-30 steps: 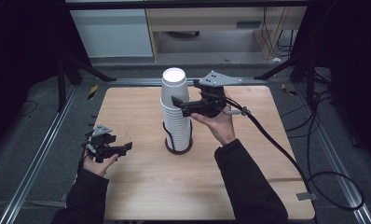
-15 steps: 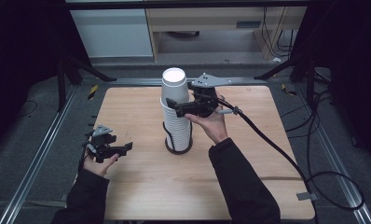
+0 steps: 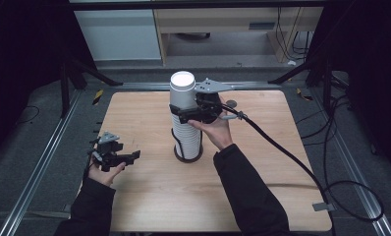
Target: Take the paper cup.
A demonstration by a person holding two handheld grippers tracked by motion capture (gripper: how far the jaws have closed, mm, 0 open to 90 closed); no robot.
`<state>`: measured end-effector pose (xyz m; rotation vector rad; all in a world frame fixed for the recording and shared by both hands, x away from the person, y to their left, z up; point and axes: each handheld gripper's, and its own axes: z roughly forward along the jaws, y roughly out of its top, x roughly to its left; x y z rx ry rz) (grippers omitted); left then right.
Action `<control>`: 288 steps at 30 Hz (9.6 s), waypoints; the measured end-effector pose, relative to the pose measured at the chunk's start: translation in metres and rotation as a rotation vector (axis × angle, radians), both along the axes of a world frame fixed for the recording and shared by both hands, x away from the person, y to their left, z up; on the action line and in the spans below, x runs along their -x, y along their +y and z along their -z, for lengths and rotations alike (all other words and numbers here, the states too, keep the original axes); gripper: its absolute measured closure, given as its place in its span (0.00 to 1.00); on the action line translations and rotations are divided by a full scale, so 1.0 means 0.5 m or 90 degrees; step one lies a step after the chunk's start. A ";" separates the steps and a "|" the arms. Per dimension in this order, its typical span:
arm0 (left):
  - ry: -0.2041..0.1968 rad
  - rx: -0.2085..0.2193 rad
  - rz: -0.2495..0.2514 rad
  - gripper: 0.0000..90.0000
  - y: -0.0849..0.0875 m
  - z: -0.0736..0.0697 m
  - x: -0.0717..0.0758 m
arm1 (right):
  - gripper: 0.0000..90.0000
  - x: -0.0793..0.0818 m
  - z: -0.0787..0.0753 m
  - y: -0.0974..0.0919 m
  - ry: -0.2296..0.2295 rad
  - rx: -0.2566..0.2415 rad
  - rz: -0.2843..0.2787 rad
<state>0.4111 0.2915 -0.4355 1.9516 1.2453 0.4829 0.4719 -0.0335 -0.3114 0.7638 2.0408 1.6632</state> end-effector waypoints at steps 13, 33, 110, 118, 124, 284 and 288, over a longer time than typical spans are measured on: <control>0.003 -0.002 -0.002 0.21 0.001 0.001 -0.001 | 0.14 0.002 -0.005 0.001 -0.006 0.016 0.013; 0.008 0.000 0.000 0.21 0.002 0.003 -0.003 | 0.15 0.000 -0.017 -0.005 -0.022 0.008 -0.004; -0.008 0.008 0.123 0.22 -0.062 -0.024 0.021 | 0.17 0.162 0.073 -0.301 0.039 0.133 -0.083; -0.017 0.007 0.177 0.22 -0.082 -0.039 0.030 | 0.17 0.161 0.105 -0.287 0.060 0.155 -0.134; -0.029 0.012 0.218 0.22 -0.100 -0.053 0.040 | 0.16 0.162 0.129 -0.257 0.070 0.177 -0.201; -0.056 0.112 0.457 0.23 -0.228 -0.161 0.060 | 0.03 0.166 0.125 -0.244 0.092 0.153 -0.259; -0.065 0.123 0.463 0.23 -0.231 -0.166 0.060 | 0.02 0.166 0.129 -0.245 0.097 0.137 -0.257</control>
